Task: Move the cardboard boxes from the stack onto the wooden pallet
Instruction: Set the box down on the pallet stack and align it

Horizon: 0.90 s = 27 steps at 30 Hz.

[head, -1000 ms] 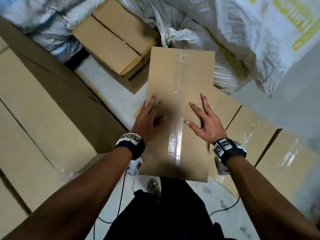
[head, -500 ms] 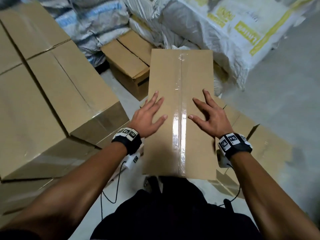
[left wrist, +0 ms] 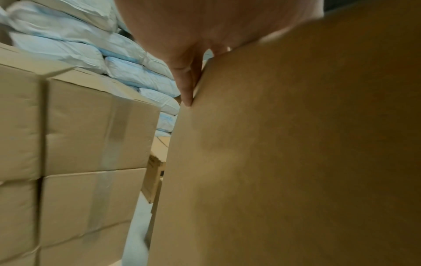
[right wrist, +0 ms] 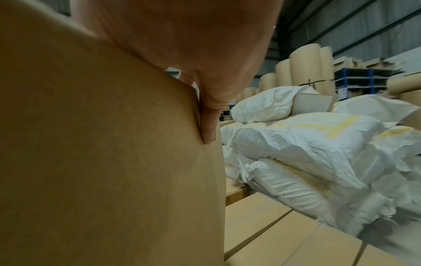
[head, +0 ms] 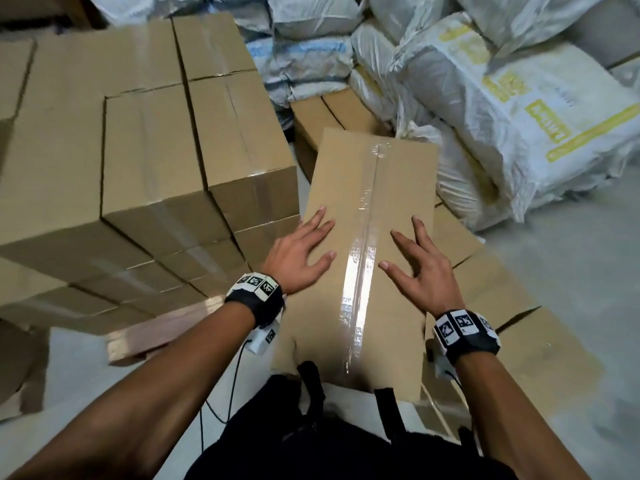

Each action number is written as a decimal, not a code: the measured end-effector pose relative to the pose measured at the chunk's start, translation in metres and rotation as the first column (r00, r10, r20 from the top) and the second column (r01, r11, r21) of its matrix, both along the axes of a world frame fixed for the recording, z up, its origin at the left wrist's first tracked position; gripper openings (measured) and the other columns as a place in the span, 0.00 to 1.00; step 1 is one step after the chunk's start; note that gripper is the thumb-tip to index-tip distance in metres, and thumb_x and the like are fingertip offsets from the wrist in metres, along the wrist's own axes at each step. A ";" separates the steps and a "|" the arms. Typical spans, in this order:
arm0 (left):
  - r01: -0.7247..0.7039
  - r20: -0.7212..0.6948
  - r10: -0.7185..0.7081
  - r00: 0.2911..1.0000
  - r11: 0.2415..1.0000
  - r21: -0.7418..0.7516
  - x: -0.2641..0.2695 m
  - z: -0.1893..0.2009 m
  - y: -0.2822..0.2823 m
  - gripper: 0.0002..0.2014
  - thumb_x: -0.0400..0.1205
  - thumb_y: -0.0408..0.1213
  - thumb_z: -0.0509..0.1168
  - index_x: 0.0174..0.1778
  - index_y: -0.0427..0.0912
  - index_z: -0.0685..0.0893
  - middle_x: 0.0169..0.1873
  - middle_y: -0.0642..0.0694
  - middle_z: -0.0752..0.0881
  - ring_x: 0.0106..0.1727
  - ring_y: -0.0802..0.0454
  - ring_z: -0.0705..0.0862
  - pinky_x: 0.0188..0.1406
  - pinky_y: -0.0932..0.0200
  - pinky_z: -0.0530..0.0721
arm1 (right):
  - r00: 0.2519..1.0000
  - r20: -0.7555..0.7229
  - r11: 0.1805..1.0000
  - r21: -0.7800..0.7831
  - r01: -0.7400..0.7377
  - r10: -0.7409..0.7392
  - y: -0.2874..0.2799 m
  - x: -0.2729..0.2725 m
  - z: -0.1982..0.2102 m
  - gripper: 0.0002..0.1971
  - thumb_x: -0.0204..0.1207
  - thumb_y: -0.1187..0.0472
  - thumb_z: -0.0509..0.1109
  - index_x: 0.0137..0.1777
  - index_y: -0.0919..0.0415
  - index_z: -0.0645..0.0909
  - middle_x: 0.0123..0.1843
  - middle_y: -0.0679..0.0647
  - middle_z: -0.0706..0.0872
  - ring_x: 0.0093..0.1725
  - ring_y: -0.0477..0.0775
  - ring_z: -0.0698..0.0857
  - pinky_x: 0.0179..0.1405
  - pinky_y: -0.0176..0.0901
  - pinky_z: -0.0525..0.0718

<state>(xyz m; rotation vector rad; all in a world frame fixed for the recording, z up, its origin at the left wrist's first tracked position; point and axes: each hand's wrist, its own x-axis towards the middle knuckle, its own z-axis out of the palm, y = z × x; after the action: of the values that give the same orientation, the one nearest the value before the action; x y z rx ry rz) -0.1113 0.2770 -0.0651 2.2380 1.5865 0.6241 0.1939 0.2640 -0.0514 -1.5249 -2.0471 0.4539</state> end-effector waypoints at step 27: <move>-0.836 0.062 0.835 0.547 0.549 -0.011 -0.314 -0.011 -0.440 0.31 0.86 0.58 0.66 0.87 0.60 0.71 0.89 0.64 0.60 0.85 0.59 0.71 0.82 0.52 0.76 | 0.589 -0.037 0.572 -0.198 -0.796 0.807 -0.184 -0.435 -0.007 0.35 0.78 0.31 0.75 0.85 0.36 0.74 0.93 0.34 0.49 0.82 0.36 0.62 0.80 0.45 0.60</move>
<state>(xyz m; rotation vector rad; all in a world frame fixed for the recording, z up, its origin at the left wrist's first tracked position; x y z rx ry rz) -0.4250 -0.1632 -0.0759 1.2837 2.6052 0.9111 -0.2407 0.0796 -0.0589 -0.5629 -2.7431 0.9817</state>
